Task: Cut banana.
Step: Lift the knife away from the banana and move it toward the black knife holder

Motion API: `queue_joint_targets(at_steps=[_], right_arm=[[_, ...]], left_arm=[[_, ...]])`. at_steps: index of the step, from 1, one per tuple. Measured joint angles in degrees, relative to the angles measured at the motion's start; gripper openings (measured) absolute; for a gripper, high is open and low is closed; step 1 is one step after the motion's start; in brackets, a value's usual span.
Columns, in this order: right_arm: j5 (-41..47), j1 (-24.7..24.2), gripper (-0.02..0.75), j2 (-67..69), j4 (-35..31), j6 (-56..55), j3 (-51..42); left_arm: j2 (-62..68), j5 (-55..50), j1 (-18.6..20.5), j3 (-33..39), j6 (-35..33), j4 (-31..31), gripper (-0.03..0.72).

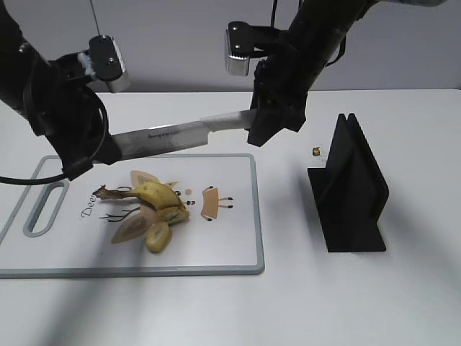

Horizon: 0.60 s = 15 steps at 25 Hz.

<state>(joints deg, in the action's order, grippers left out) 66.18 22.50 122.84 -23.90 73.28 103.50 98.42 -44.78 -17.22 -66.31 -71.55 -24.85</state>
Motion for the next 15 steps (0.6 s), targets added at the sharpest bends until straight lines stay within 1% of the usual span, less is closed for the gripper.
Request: queue_joint_targets(at_steps=[3, 5, 6, 10, 12, 15], right_arm=[[0.3, 0.0, 0.196, -2.1, 0.0, 0.0, 0.0], [1.0, 0.0, 0.19, -3.8, 0.0, 0.0, 0.0], [1.8, -0.1, 0.184, -4.7, 0.3, -0.2, 0.0], [3.5, -0.6, 0.172, -8.0, 1.3, -1.7, 0.0], [4.0, -0.5, 0.167, -9.3, 1.7, -2.3, 0.0], [4.0, -0.6, 0.164, -11.2, 1.9, -3.1, 0.0]], left_arm=[[-1.5, -2.0, 0.0, -1.2, 0.1, -0.2, 0.025], [-2.6, -4.4, 0.0, -2.9, 0.3, -0.3, 0.072], [-3.2, -5.6, 0.1, -3.8, 0.7, 0.1, 0.107], [-5.7, -8.8, 0.5, -6.7, 1.8, 0.8, 0.33], [-7.1, -10.4, 0.5, -8.1, 2.0, 0.8, 0.429], [-9.3, -12.4, 0.5, -10.5, 2.4, 0.9, 0.515]])
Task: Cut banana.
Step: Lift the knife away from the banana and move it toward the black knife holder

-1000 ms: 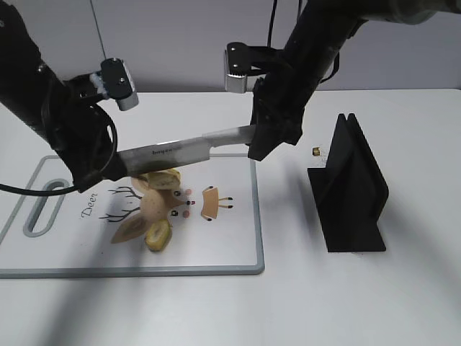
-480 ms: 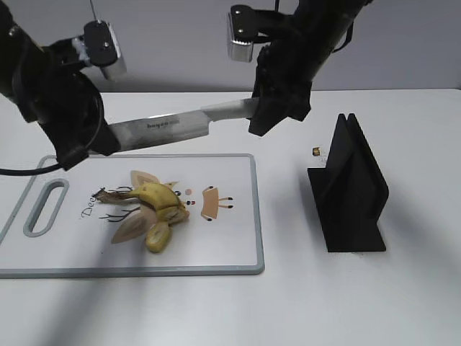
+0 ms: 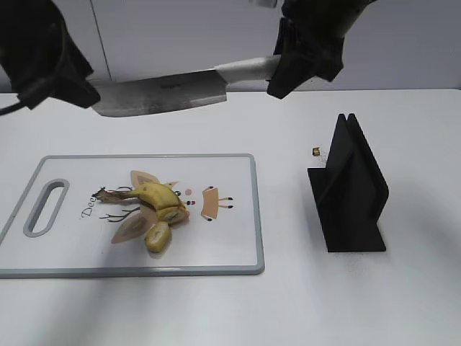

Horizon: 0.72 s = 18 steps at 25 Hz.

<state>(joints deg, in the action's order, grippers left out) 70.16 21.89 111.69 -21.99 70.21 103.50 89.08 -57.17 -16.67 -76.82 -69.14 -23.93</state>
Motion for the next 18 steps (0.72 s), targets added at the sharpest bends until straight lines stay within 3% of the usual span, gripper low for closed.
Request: queue_joint_targets(at_steps=[4, 8, 14, 18], right_arm=[[0.0, -0.1, 0.164, -1.8, 1.3, -1.2, 0.0], [0.0, -0.2, 0.164, -3.6, 1.6, -2.9, 0.0], [0.0, -0.2, 0.164, -7.2, 2.0, -8.1, 0.0], [0.1, -0.2, 0.164, -9.3, 2.6, -17.5, 0.0]], left_arm=[[-2.8, -0.6, 0.0, -3.5, 2.3, 0.7, 0.569], [-5.0, -0.9, 0.0, -6.8, 9.2, 5.3, 0.579], [-6.0, -3.9, 0.1, -10.7, 32.8, 18.1, 0.587], [-6.0, -9.5, 0.4, -11.9, 43.1, 22.5, 0.587]])
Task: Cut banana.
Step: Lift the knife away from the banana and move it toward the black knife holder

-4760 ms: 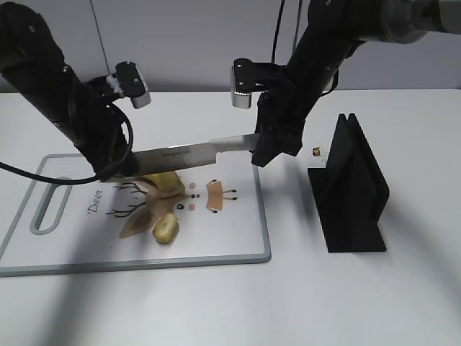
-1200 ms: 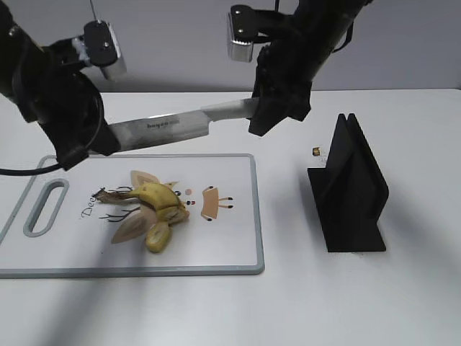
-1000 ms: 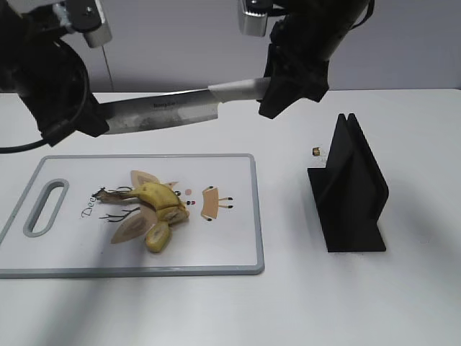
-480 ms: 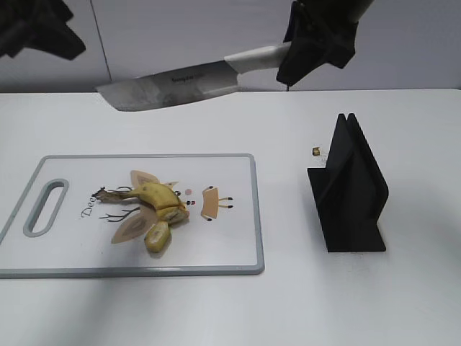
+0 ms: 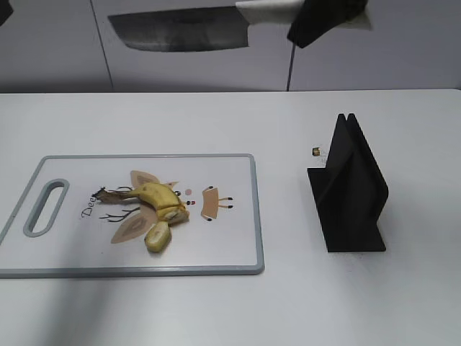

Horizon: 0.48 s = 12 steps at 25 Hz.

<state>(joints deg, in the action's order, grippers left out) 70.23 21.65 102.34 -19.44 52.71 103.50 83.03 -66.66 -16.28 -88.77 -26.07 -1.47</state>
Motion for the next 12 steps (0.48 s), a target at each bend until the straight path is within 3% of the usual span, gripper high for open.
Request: queue_joint_targets(at_steps=[6, 12], right_arm=[[0.1, 0.0, 0.164, -2.9, 4.5, -22.4, -0.5], [0.1, -0.1, 0.164, -11.3, 5.2, -31.6, -10.3]], left_arm=[[-0.7, -3.0, 3.7, 0.4, 10.6, 0.1, 0.587], [-8.6, -3.1, 9.5, 8.2, 12.7, -1.7, 0.587]])
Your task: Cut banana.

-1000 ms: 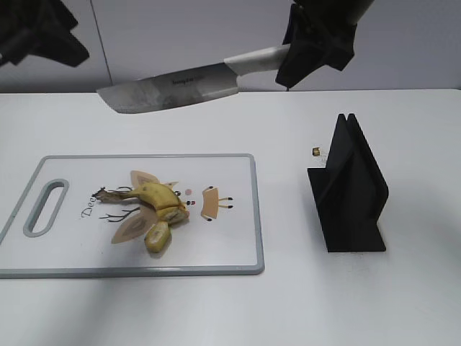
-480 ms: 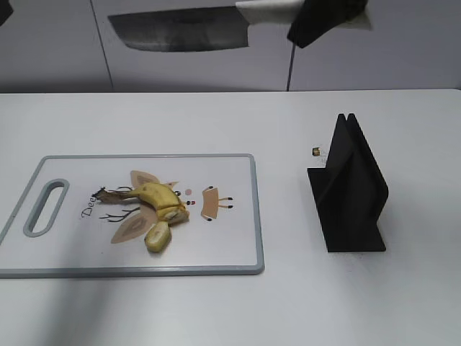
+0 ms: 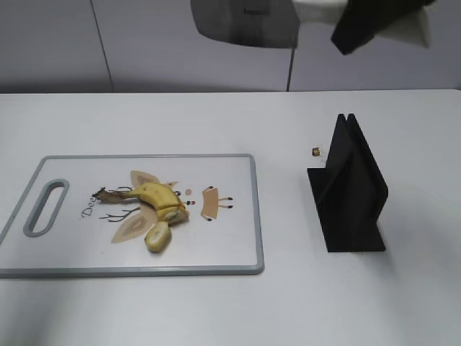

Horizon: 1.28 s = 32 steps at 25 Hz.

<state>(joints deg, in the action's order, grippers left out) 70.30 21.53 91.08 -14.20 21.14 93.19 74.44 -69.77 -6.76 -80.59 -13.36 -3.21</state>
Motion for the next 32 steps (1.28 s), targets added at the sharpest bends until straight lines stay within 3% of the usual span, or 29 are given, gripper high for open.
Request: queue_joint_targets(at_steps=[5, 10, 17, 22, 32], right_arm=[[-4.2, -0.1, 0.164, -7.9, 1.3, -11.3, -11.9], [-8.7, -0.1, 0.164, -13.1, 8.9, -25.9, -20.4], [-14.0, -0.1, 0.164, -14.8, 13.9, -39.5, -28.3], [-19.0, -0.1, 0.164, -14.8, 15.1, -44.3, -32.3], [-20.8, -0.1, 0.164, -14.6, 18.3, -46.7, -33.7]], left_arm=[[-8.6, -0.1, 3.6, 9.2, 0.1, -0.1, 0.587], [-17.8, -0.2, 6.3, 18.3, 0.1, -0.1, 0.587], [-30.2, 2.0, 7.2, 30.1, 0.1, -0.4, 0.587], [-39.8, 3.8, 7.3, 38.4, 0.1, -1.7, 0.587], [-58.4, 4.5, 7.4, 50.4, 0.2, -2.3, 0.587]])
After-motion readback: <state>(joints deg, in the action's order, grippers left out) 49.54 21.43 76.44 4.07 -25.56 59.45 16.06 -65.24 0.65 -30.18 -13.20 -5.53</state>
